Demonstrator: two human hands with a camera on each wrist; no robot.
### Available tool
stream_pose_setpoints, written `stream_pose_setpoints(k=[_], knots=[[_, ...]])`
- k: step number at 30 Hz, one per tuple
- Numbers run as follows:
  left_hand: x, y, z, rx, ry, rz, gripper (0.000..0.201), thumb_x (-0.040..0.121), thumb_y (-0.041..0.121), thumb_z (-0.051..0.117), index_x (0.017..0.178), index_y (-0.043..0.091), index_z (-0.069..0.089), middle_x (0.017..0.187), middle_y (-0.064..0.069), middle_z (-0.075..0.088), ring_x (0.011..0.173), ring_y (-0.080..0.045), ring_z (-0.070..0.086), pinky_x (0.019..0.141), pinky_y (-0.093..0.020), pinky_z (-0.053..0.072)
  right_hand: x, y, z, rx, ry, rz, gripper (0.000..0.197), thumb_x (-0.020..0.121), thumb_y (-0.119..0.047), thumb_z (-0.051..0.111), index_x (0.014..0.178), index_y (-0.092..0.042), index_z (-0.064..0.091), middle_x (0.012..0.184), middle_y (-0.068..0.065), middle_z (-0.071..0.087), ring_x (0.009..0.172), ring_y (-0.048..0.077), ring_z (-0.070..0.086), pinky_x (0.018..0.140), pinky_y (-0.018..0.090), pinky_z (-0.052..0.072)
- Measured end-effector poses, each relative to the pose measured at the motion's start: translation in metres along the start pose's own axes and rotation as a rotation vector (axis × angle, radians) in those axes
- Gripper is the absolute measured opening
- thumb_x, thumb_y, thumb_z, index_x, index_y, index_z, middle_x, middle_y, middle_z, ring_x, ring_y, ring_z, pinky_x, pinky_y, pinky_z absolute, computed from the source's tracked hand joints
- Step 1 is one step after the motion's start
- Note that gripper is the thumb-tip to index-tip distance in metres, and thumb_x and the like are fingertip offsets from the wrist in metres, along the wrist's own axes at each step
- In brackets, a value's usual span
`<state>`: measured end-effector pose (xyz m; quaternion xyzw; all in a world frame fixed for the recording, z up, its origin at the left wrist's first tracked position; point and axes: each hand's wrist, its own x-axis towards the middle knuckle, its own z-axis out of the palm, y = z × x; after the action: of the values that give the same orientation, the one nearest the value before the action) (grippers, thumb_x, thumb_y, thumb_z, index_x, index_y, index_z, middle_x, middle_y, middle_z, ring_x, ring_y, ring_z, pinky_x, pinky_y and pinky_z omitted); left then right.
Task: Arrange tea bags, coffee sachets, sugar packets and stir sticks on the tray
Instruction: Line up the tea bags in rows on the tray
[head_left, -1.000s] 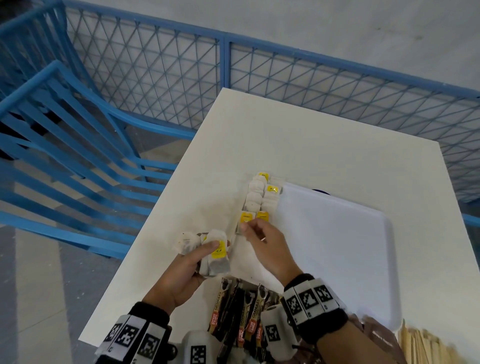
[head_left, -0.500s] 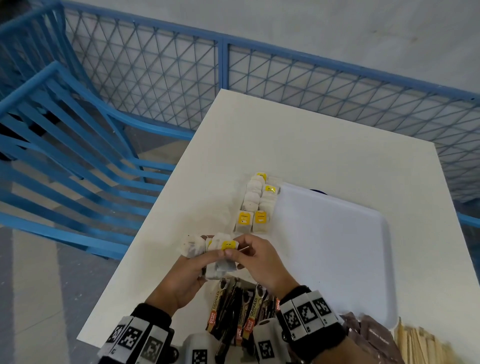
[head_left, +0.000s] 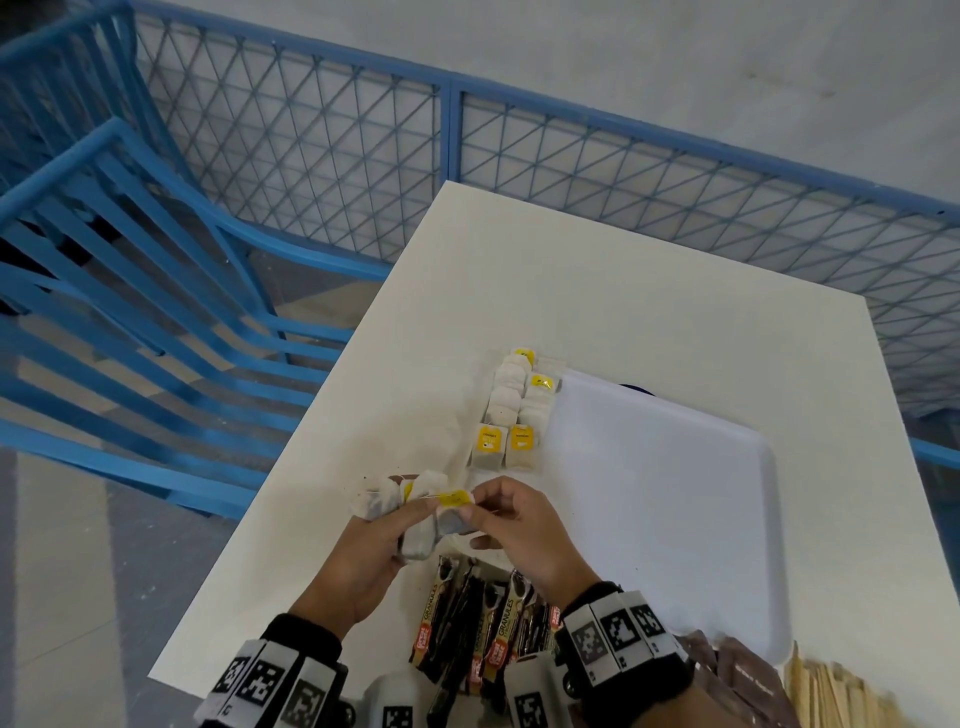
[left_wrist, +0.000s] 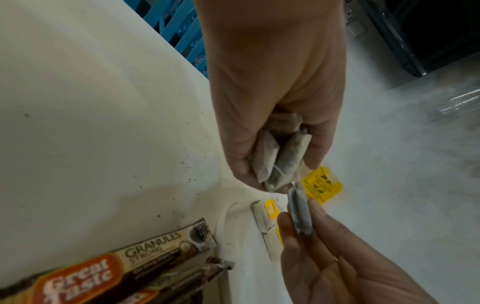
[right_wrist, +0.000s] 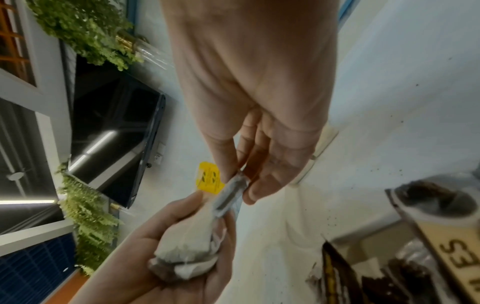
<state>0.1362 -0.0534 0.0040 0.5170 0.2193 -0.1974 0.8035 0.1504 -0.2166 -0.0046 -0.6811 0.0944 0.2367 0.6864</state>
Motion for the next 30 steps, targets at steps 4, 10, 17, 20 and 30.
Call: stream_pose_setpoints(k=[4,10,17,20,30], knots=[[-0.001,0.000,-0.004,-0.055,-0.010,-0.002,0.022,0.087,0.001,0.057,0.102,0.015,0.064,0.086,-0.006,0.071,0.077,-0.015,0.069,0.065,-0.028,0.058,0.007,0.002,-0.008,-0.023,0.105,-0.006,0.007,0.084,-0.005,0.066,0.086,-0.009,0.061,0.079,0.004,0.065,0.066,0.005,0.060,0.058,0.014,0.048],[-0.002,0.002,-0.007,-0.128,0.030,-0.019,0.024,0.087,0.002,0.058,0.107,0.013,0.061,0.086,-0.007,0.072,0.077,-0.018,0.070,0.064,-0.028,0.059,0.014,0.006,-0.019,-0.028,0.165,0.023,0.014,0.088,-0.010,0.062,0.101,-0.010,0.067,0.085,0.004,0.069,0.069,0.007,0.058,0.057,0.015,0.046],[-0.003,0.008,-0.012,-0.182,0.086,-0.004,0.018,0.088,0.002,0.056,0.102,0.010,0.063,0.083,-0.008,0.071,0.075,-0.019,0.069,0.064,-0.027,0.059,0.026,0.011,-0.024,-0.039,0.276,0.046,0.008,0.086,-0.007,0.064,0.092,-0.004,0.068,0.074,0.006,0.066,0.065,0.013,0.059,0.060,0.018,0.052],[-0.004,0.009,-0.016,-0.192,0.111,0.005,0.016,0.087,0.002,0.057,0.100,0.009,0.062,0.080,-0.007,0.072,0.072,-0.017,0.071,0.061,-0.026,0.058,0.033,0.014,-0.021,-0.093,0.313,0.041,0.002,0.084,-0.007,0.066,0.085,-0.007,0.064,0.073,0.006,0.065,0.064,0.017,0.060,0.063,0.025,0.055],[-0.008,0.011,-0.018,-0.283,0.067,-0.022,0.024,0.085,0.003,0.053,0.108,0.004,0.059,0.091,-0.014,0.069,0.079,-0.021,0.071,0.065,-0.030,0.059,0.047,0.016,-0.013,-0.291,0.418,-0.035,0.030,0.072,-0.016,0.079,0.075,-0.021,0.050,0.072,0.001,0.059,0.070,0.019,0.058,0.072,0.037,0.055]])
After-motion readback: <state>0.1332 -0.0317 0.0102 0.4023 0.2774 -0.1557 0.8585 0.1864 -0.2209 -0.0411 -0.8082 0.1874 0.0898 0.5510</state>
